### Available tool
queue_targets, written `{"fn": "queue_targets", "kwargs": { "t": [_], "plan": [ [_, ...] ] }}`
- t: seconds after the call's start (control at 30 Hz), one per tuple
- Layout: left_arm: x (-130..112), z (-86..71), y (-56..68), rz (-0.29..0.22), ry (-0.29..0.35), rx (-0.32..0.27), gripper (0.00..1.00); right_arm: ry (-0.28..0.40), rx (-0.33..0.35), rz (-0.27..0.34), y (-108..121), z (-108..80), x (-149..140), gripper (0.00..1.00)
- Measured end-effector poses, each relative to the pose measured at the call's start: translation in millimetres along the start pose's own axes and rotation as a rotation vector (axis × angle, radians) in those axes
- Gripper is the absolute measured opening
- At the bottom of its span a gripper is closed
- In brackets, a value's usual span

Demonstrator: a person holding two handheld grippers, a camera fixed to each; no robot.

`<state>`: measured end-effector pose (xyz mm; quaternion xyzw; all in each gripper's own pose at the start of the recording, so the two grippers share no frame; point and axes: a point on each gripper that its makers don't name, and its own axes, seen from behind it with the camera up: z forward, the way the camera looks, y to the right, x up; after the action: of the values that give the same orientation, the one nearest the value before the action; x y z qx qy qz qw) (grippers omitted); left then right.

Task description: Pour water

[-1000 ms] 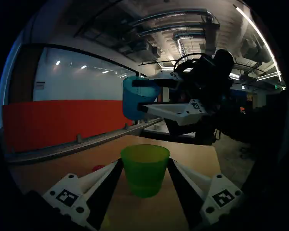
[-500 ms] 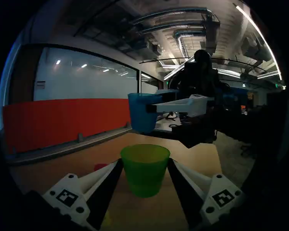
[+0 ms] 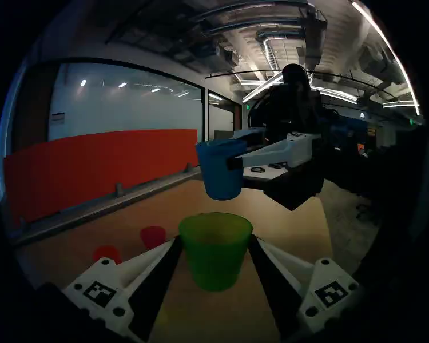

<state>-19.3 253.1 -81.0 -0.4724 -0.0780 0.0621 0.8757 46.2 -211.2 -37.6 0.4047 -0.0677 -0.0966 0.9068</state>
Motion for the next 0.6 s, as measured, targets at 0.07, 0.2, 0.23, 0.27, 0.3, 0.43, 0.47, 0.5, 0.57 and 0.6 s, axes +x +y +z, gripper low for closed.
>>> {"fn": "queue_targets", "kwargs": {
  "t": [0.07, 0.2, 0.23, 0.27, 0.3, 0.43, 0.47, 0.5, 0.57, 0.6],
  "plan": [
    [-6, 0.5, 0.0, 0.005, -0.02, -0.005, 0.84, -0.018, 0.008, 0.001, -2, 0.6, -8, 0.89],
    [-16, 1.1, -0.8, 0.01, -0.05, -0.005, 0.84, -0.05, 0.025, 0.003, -6, 1.9, -22, 0.9],
    [-19, 1.4, -1.0, 0.009, -0.057, -0.005, 0.84, -0.057, 0.028, 0.003, -7, 2.4, -26, 0.9],
    [-21, 1.8, -1.4, 0.007, -0.065, -0.005, 0.84, -0.066, 0.031, 0.003, -8, 2.9, -30, 0.89],
    [-24, 2.3, -1.5, 0.007, -0.073, -0.006, 0.84, -0.074, 0.034, 0.002, -8, 3.5, -34, 0.89],
    [-34, 5.3, -3.0, 0.013, -0.108, -0.01, 0.84, -0.106, 0.043, -0.001, -11, 6.0, -49, 0.89],
    [-37, 6.5, -3.7, 0.017, -0.118, -0.009, 0.84, -0.115, 0.046, -0.001, -11, 6.8, -54, 0.9],
    [-39, 7.4, -3.6, 0.02, -0.126, -0.011, 0.84, -0.123, 0.049, -0.002, -12, 7.4, -58, 0.9],
    [-44, 9.1, -3.0, 0.025, -0.142, -0.017, 0.84, -0.141, 0.056, -0.005, -15, 8.5, -66, 0.9],
    [-47, 9.6, -1.7, 0.027, -0.149, -0.022, 0.84, -0.149, 0.059, -0.008, -16, 9.1, -70, 0.9]
  ]
}}
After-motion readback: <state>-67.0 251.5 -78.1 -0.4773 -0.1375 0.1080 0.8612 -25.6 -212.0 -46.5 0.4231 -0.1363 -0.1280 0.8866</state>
